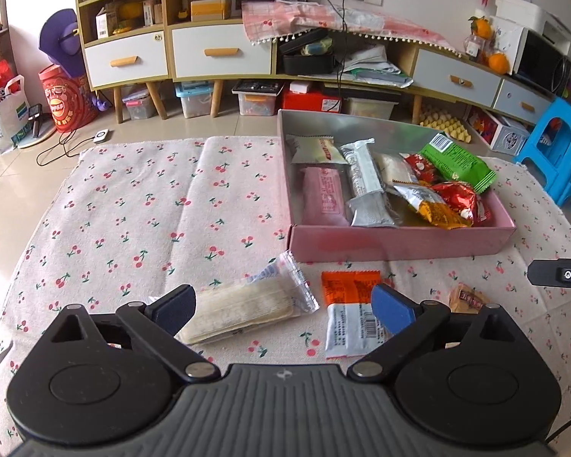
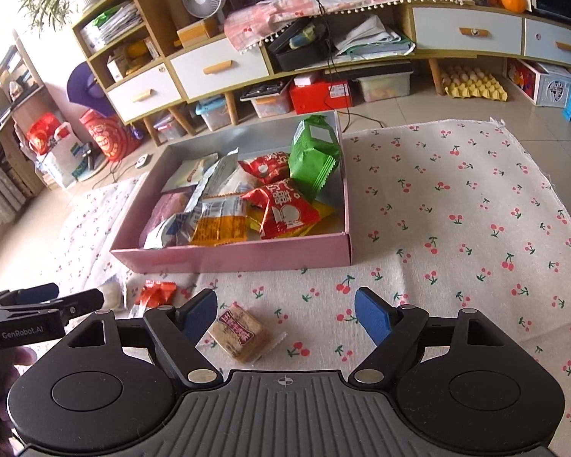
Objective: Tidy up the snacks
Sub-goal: 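Move left tool to orange-white packet while right tool approaches square biscuit pack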
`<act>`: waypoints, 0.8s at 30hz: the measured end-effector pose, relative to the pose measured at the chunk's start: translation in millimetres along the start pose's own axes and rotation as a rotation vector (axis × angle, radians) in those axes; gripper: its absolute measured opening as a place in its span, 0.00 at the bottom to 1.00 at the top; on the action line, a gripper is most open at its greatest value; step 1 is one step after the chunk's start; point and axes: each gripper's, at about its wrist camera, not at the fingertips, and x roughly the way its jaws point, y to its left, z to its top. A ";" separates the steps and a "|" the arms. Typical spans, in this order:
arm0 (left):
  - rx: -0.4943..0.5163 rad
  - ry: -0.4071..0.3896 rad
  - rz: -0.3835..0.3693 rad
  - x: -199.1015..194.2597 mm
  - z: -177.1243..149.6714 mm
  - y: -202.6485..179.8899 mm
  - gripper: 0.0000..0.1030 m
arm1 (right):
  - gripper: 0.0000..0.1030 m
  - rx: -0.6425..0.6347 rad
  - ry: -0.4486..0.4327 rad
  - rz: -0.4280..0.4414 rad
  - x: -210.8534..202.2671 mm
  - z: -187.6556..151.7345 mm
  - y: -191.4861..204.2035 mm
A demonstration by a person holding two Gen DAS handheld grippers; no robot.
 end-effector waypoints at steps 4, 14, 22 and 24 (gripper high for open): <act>-0.009 0.031 0.001 -0.5 -10.7 6.4 0.96 | 0.79 -0.074 0.020 -0.023 2.9 -10.6 9.0; 0.067 0.090 -0.013 4.1 -36.6 -4.5 0.96 | 0.79 -0.262 0.097 -0.037 18.2 -32.4 34.0; 0.106 0.111 -0.014 14.8 -46.3 -17.5 0.97 | 0.80 -0.261 0.161 -0.089 46.5 -42.6 33.3; 0.104 0.106 -0.016 16.6 -45.0 -20.1 0.99 | 0.83 -0.269 0.148 -0.094 48.5 -42.3 33.8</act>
